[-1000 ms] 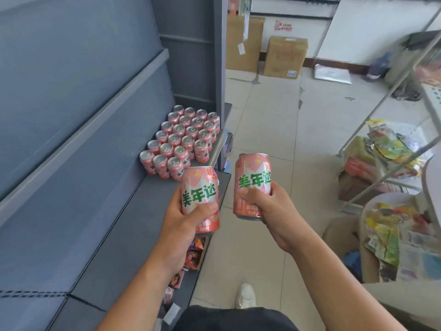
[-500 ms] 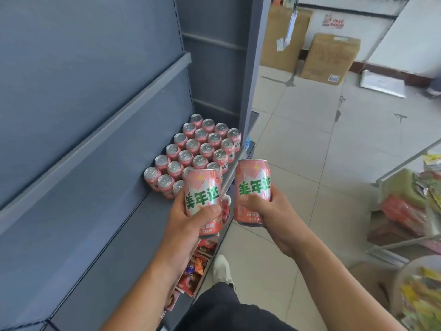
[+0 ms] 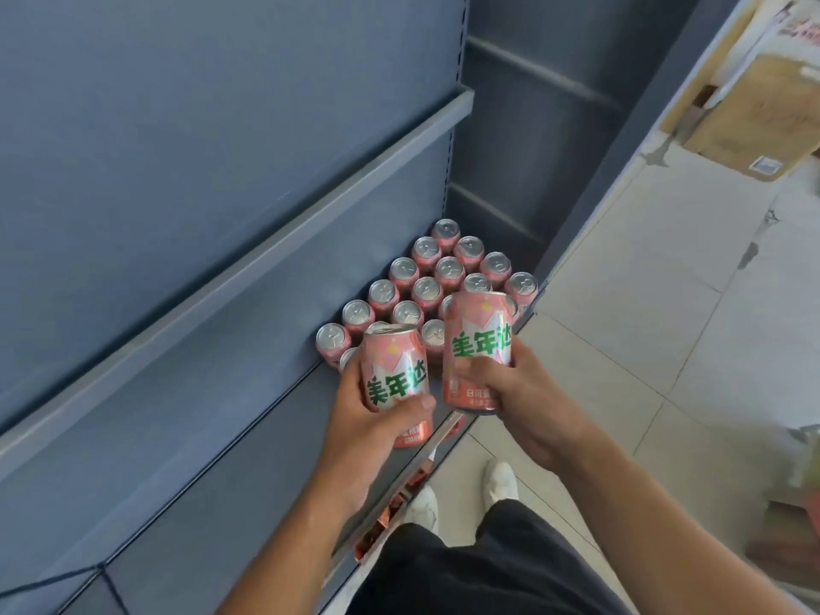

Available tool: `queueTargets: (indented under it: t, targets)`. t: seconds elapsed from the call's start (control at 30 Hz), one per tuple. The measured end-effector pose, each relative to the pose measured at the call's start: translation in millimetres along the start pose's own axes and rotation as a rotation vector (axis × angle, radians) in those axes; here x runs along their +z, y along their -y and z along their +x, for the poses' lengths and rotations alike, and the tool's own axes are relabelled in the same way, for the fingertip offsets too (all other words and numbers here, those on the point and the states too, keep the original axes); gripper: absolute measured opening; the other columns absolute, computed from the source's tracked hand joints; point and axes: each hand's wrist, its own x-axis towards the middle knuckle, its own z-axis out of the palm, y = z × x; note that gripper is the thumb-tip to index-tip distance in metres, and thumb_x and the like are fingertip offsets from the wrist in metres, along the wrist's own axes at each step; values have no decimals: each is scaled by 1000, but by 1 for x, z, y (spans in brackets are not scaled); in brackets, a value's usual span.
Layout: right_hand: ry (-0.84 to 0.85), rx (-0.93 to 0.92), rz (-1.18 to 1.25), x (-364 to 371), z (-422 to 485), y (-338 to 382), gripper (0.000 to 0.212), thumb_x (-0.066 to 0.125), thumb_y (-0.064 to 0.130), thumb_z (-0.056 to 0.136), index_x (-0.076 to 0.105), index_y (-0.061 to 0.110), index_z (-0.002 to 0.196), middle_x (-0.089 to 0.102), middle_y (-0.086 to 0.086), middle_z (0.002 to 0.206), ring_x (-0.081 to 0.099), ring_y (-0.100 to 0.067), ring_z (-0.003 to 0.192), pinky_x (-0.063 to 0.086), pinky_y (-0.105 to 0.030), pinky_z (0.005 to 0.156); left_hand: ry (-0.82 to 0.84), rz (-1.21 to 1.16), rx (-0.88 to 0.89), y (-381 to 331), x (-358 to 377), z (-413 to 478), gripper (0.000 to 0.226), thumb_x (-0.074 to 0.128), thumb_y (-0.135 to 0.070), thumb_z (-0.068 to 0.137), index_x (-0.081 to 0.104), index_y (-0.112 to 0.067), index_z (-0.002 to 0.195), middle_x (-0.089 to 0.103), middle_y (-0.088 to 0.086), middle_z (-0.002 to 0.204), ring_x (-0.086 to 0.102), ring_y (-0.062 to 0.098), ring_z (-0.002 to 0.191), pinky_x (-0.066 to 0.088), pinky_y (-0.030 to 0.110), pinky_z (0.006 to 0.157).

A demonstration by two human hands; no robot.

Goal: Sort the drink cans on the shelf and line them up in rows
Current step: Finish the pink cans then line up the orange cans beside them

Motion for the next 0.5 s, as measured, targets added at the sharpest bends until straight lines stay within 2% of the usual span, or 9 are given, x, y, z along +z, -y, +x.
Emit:
queueTargets:
  t: [0.1,0.23,0.33,0.43,0.5]
  targets:
    - [69,34,-40,-2,31,5,50,72,18,73,57,15,121,73,-9,108,71,-25,98,57,-29,77,-114,-19,-19,2,1,13,71,84,-11,60,57,-27,124,73,5,106,72,20,92,57,32,72]
    - [124,106,-116,-10,71,7,51,74,21,70,59,17,119,72,-10,106,70,-25,95,58,-30,74,-263,-56,-55,1,8,26,61,80,5,72,58,-28,118,73,-1,97,70,11,84,55,23,65]
    - [201,174,-203,-20,94,12,50,77,20,71,58,22,118,71,-10,107,71,-23,95,59,-33,74,-365,-78,-108,4,20,34,61,78,4,74,56,-30,119,71,0,102,70,10,88,56,24,66]
    - [232,220,-334,-29,113,17,40,77,9,80,57,26,109,70,-5,101,69,-3,77,54,-18,59,-474,-87,-156,10,34,40,61,80,2,73,53,-35,114,69,-1,104,69,10,89,56,27,67]
    - [253,239,-426,-34,126,17,36,76,11,81,56,27,106,68,2,95,66,5,67,49,-12,52,-536,-108,-176,16,42,43,63,79,1,73,50,-34,116,67,-1,105,67,10,91,55,28,68]
